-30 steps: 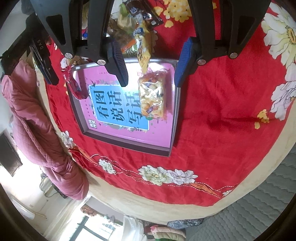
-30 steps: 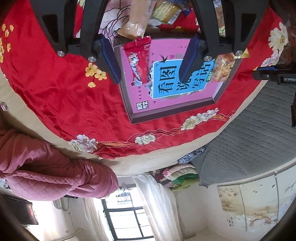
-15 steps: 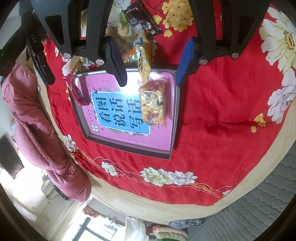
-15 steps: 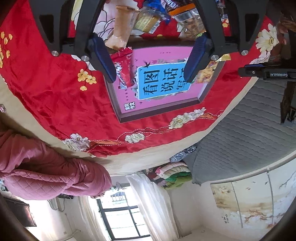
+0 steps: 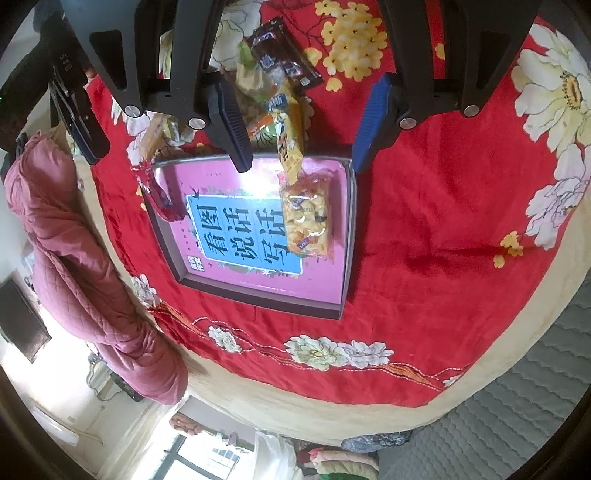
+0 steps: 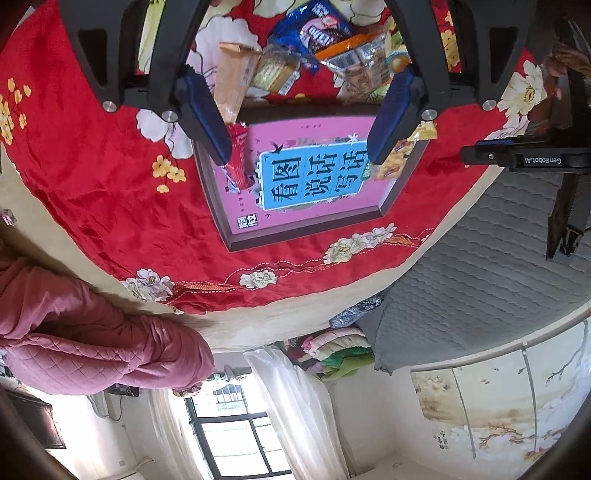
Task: Organize snacks
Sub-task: 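Withdraw both open grippers from the box back toward the snack pile, then reach left gripper to the tall yellow bag while right gripper reaches the barcoded pastry pack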
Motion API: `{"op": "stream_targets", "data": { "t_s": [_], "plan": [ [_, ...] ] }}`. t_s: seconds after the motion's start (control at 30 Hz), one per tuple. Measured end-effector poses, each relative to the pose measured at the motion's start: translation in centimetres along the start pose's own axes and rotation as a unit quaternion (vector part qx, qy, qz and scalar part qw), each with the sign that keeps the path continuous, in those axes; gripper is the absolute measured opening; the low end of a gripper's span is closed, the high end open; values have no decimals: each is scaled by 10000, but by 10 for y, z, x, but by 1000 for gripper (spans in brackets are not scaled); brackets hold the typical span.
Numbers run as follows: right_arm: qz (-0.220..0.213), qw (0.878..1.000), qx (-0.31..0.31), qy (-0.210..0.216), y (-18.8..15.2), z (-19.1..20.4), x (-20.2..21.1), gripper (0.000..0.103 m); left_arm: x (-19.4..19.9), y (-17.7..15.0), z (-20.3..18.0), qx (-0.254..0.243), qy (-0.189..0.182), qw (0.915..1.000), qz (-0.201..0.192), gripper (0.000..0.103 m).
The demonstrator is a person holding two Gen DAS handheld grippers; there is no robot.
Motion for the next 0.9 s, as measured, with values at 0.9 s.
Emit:
{"op": "stream_targets", "data": {
  "t_s": [0.9],
  "plan": [
    [275,9992,244,156,-22,19,34,76,14,-37,-1,-159,-96,9993,332,58]
  ]
}}
Point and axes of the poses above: each gripper's, at about its wrist camera, not at the fingertips, and x roughly against the way its jaws point, z to its left, y to its top, the point moved 2 cm from there along -x, roughly the way its jaws point, and after that the axes turned 3 degrees about -z, right-handed, at the moved point
